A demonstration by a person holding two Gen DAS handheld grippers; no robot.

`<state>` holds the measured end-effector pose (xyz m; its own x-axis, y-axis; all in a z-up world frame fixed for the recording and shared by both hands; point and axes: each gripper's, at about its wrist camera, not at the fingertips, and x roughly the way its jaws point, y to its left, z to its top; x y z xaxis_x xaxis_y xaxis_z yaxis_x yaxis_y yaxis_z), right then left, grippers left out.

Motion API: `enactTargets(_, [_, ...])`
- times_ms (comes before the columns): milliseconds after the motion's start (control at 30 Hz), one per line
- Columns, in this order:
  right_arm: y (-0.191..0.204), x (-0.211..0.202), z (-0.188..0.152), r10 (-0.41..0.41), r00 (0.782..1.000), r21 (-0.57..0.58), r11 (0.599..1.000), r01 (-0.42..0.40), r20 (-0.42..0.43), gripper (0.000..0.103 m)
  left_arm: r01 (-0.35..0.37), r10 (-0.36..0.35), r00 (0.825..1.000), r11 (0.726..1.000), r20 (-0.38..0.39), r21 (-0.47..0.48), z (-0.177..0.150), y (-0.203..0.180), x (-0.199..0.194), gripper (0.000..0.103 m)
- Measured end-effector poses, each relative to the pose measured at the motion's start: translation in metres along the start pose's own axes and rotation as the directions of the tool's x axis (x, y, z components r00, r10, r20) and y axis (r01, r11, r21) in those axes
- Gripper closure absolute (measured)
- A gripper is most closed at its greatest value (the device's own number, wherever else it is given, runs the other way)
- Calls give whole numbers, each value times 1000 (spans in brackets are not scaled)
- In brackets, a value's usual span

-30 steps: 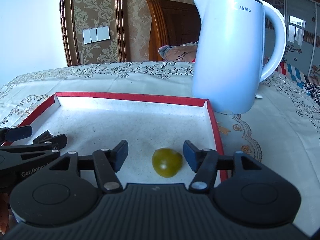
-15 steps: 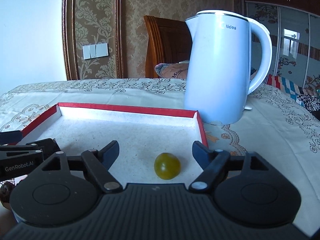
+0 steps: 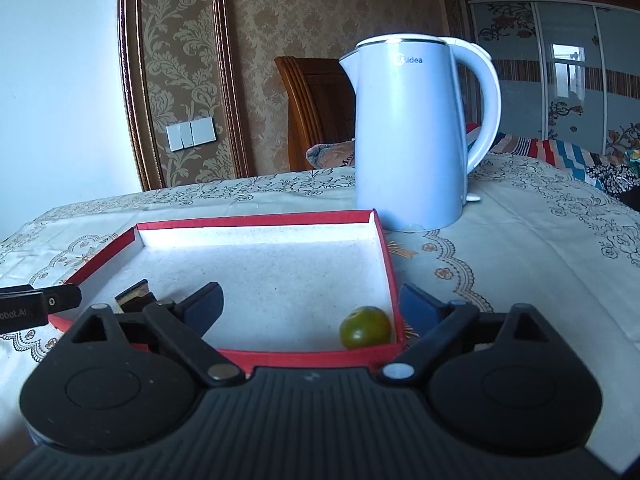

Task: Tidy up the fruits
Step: 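Withdraw both tools from the tray back toward the remaining produce, then position the left tool at the round eggplant slice while the right tool approaches a tangerine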

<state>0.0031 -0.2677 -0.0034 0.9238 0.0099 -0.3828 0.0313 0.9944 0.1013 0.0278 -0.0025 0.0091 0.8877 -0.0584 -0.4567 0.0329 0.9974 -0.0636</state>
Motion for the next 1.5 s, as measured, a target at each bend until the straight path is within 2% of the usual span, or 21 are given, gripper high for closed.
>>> enactTargets(300, [-9, -6, -3, -3, 1000, 48, 999, 3, 0, 4, 41, -39, 999, 995, -29, 94, -24, 9, -22, 32])
enactTargets(433, [-8, -7, -4, -8, 1000, 40, 999, 8, -2, 2, 55, -53, 998, 995, -35, 80, -27, 15, -27, 31])
enactTargets(567, [-6, -7, -5, -14, 1000, 35, 999, 14, -3, 1, 72, -68, 996, 996, -58, 59, -27, 17, -23, 24])
enactTargets(733, [-5, -7, -5, -14, 1000, 32, 999, 15, -5, 0, 67, -63, 996, 994, -56, 89, -29, 13, -24, 24])
enactTargets(1267, [-7, -9, -8, -20, 1000, 45, 999, 21, -19, 0, 69, -51, 992, 985, -116, 156, -35, 2, -15, 22])
enactTargets(1500, [-5, -10, -9, -23, 1000, 32, 999, 24, -20, 0, 62, -31, 983, 984, -181, 169, -38, -2, -4, 22])
